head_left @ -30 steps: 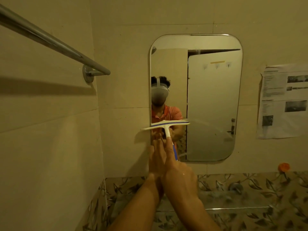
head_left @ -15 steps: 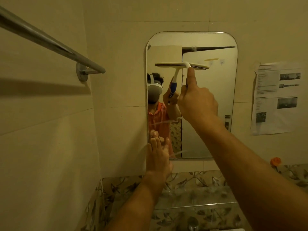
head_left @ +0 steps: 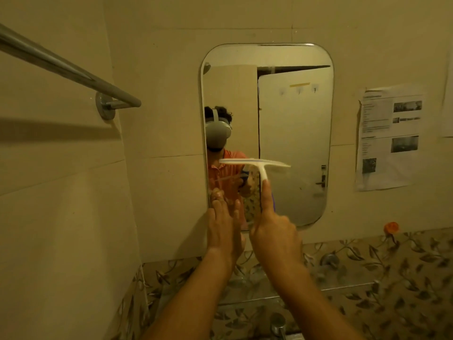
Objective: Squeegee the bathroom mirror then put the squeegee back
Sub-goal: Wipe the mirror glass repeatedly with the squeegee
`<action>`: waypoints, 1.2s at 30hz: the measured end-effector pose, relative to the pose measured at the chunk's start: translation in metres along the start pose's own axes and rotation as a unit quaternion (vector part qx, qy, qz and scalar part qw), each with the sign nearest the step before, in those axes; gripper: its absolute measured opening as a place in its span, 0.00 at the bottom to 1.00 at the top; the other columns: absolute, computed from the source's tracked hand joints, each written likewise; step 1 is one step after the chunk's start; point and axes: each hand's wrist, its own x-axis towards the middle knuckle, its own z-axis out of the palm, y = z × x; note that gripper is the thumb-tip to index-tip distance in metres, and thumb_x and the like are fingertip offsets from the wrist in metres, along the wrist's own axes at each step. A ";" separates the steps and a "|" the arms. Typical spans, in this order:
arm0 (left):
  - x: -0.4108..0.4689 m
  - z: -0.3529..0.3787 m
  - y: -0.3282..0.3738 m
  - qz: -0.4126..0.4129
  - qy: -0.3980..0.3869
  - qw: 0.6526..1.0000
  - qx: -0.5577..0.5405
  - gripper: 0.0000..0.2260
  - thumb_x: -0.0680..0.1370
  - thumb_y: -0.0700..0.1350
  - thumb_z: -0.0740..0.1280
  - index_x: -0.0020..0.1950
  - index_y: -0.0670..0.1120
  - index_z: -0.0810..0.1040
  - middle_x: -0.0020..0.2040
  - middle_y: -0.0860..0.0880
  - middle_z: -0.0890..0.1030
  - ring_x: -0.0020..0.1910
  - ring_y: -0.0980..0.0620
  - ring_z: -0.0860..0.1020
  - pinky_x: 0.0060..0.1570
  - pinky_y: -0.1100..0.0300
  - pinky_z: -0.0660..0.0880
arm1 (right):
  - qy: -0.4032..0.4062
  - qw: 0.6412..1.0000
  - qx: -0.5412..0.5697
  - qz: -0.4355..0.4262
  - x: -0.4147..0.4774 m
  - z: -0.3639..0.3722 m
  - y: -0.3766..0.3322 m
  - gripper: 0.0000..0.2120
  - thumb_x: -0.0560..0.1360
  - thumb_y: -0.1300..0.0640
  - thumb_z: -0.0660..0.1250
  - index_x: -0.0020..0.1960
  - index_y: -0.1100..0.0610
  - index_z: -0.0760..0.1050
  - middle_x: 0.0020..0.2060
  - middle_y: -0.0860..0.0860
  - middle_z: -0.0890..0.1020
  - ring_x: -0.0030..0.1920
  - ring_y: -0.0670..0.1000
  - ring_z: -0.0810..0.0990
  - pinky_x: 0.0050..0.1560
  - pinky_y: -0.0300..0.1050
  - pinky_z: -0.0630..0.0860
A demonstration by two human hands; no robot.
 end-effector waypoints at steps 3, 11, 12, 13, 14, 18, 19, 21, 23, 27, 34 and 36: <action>0.003 -0.001 0.003 -0.011 0.005 1.000 0.003 0.41 0.74 0.59 0.68 0.77 0.42 0.53 0.73 0.29 0.61 0.68 0.33 0.65 0.61 0.44 0.67 | -0.021 1.000 -0.019 0.005 -0.013 0.009 0.006 0.40 0.84 0.50 0.54 0.77 0.45 0.23 0.33 0.48 0.71 0.28 0.43 0.67 0.26 0.38 0.64; -0.002 -0.010 0.002 0.006 -0.015 1.000 0.014 0.38 0.74 0.60 0.65 0.80 0.46 0.58 0.74 0.33 0.60 0.68 0.35 0.62 0.62 0.46 0.65 | 0.029 0.998 0.048 -0.041 0.009 -0.030 0.004 0.38 0.84 0.48 0.55 0.78 0.40 0.28 0.34 0.50 0.76 0.30 0.47 0.74 0.29 0.41 0.71; -0.003 -0.010 0.002 0.010 -0.017 1.000 0.020 0.38 0.74 0.60 0.65 0.80 0.47 0.57 0.74 0.34 0.59 0.69 0.35 0.60 0.63 0.46 0.64 | 0.061 0.995 0.067 -0.048 0.022 -0.043 -0.001 0.36 0.84 0.48 0.55 0.79 0.40 0.31 0.33 0.50 0.76 0.29 0.48 0.74 0.28 0.41 0.71; -0.004 -0.009 0.002 0.009 -0.018 1.000 0.018 0.40 0.73 0.61 0.65 0.81 0.47 0.57 0.74 0.34 0.58 0.70 0.34 0.59 0.65 0.45 0.64 | 0.091 0.991 0.079 -0.057 0.037 -0.057 -0.007 0.35 0.85 0.49 0.54 0.80 0.41 0.33 0.32 0.50 0.75 0.28 0.48 0.74 0.26 0.42 0.72; -0.004 -0.008 0.001 0.003 -0.018 1.000 0.007 0.40 0.72 0.61 0.67 0.80 0.48 0.59 0.75 0.33 0.57 0.71 0.33 0.59 0.66 0.44 0.63 | 0.116 0.988 0.082 -0.067 0.052 -0.073 -0.014 0.34 0.85 0.50 0.54 0.81 0.41 0.35 0.31 0.50 0.75 0.28 0.49 0.74 0.26 0.44 0.74; -0.002 -0.007 0.001 -0.001 -0.043 0.999 0.008 0.40 0.75 0.60 0.65 0.82 0.50 0.53 0.78 0.33 0.51 0.73 0.34 0.55 0.68 0.43 0.59 | 0.139 0.985 0.031 -0.094 0.107 -0.124 -0.044 0.32 0.85 0.50 0.54 0.82 0.45 0.38 0.33 0.52 0.74 0.30 0.50 0.73 0.31 0.47 0.76; 0.000 -0.009 0.002 -0.001 -0.051 0.999 0.008 0.39 0.75 0.60 0.64 0.82 0.51 0.51 0.78 0.34 0.49 0.73 0.34 0.54 0.68 0.44 0.58 | 0.135 0.987 0.018 -0.091 0.117 -0.130 -0.048 0.32 0.85 0.51 0.54 0.82 0.45 0.39 0.34 0.53 0.73 0.31 0.50 0.73 0.31 0.46 0.74; 0.002 -0.013 0.003 -0.007 -0.059 0.998 0.015 0.39 0.76 0.59 0.64 0.82 0.51 0.50 0.78 0.34 0.48 0.73 0.35 0.54 0.68 0.44 0.58 | 0.124 0.989 0.006 -0.083 0.129 -0.135 -0.054 0.33 0.85 0.52 0.55 0.82 0.44 0.38 0.35 0.53 0.72 0.32 0.50 0.74 0.30 0.44 0.71; 0.002 -0.014 0.003 -0.007 -0.065 0.998 0.025 0.39 0.76 0.59 0.63 0.82 0.50 0.50 0.78 0.34 0.48 0.72 0.35 0.54 0.67 0.45 0.58 | 0.117 0.990 0.006 -0.078 0.130 -0.129 -0.055 0.34 0.85 0.52 0.55 0.82 0.44 0.37 0.35 0.54 0.73 0.33 0.51 0.74 0.31 0.45 0.72; 0.002 -0.013 0.003 -0.006 -0.059 0.998 0.028 0.39 0.76 0.57 0.64 0.82 0.50 0.52 0.79 0.33 0.49 0.74 0.33 0.53 0.69 0.43 0.58 | 0.104 0.993 0.002 -0.063 0.111 -0.105 -0.044 0.35 0.84 0.51 0.56 0.81 0.44 0.35 0.35 0.54 0.74 0.31 0.51 0.75 0.28 0.45 0.72; -0.001 -0.016 0.004 -0.003 -0.049 0.998 0.050 0.39 0.75 0.58 0.65 0.81 0.47 0.55 0.76 0.33 0.54 0.71 0.34 0.58 0.66 0.46 0.64 | 0.032 0.999 -0.006 -0.012 0.039 -0.041 -0.004 0.43 0.83 0.54 0.59 0.77 0.40 0.26 0.36 0.52 0.76 0.31 0.49 0.76 0.30 0.43 0.76; 0.001 -0.017 0.006 -0.015 -0.052 0.997 0.050 0.39 0.73 0.58 0.66 0.80 0.46 0.56 0.75 0.32 0.55 0.71 0.34 0.58 0.66 0.46 0.64 | 0.007 1.000 -0.012 -0.006 0.015 -0.025 0.007 0.44 0.83 0.54 0.59 0.76 0.40 0.23 0.36 0.51 0.76 0.29 0.47 0.72 0.28 0.42 0.70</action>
